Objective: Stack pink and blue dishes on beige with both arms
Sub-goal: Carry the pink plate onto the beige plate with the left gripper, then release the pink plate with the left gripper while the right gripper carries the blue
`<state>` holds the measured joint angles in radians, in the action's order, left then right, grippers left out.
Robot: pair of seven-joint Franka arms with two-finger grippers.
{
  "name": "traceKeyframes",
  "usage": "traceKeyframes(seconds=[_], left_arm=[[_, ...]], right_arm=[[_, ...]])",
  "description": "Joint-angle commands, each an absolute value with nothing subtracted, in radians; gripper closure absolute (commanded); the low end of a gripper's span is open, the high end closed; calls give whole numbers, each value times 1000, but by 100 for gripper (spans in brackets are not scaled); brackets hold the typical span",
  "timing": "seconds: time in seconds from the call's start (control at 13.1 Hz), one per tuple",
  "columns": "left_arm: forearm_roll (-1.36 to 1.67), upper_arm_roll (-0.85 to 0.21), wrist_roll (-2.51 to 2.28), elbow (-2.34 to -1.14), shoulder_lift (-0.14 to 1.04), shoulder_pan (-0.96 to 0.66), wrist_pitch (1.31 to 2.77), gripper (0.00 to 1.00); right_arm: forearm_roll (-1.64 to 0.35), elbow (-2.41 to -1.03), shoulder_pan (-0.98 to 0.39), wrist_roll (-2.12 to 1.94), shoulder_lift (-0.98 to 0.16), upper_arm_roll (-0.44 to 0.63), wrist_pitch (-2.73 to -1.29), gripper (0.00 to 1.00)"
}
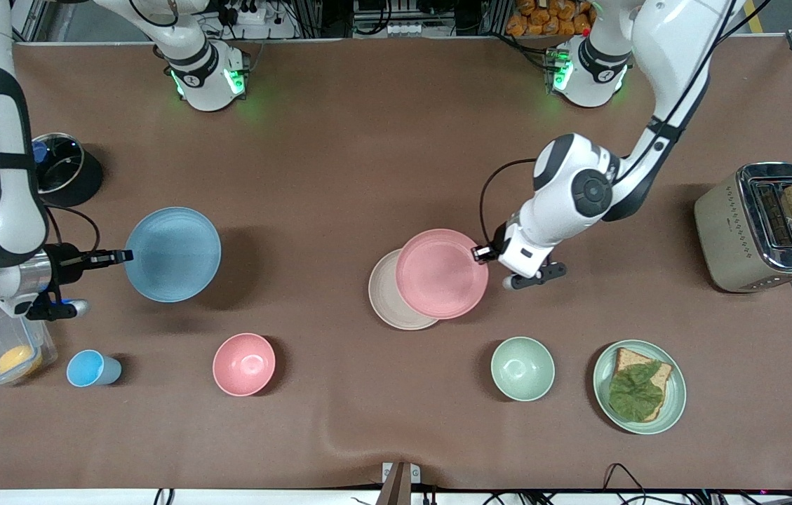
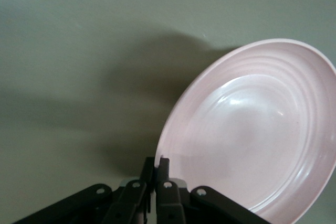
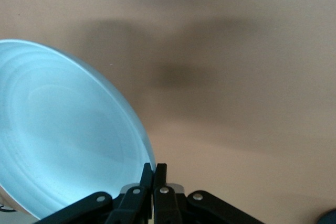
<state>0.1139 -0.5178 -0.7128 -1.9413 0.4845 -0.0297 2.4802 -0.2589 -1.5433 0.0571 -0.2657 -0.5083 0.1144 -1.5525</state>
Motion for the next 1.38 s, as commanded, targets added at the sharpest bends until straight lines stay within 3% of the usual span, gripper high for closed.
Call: traceKeyframes(seconds=[0.0, 0.46, 1.3], left_arm=[[121, -512, -719, -1899, 561, -43, 2514, 100], [121, -508, -716, -1835, 650, -83, 2543, 100], [80, -499, -709, -1812, 687, -98, 2565, 100]], right_arm=[[-253, -1511, 45, -219, -522, 114, -1523, 100], [-261, -1496, -37, -103, -518, 110, -1522, 100], [-363, -1485, -192, 78, -537, 109, -1540, 100]])
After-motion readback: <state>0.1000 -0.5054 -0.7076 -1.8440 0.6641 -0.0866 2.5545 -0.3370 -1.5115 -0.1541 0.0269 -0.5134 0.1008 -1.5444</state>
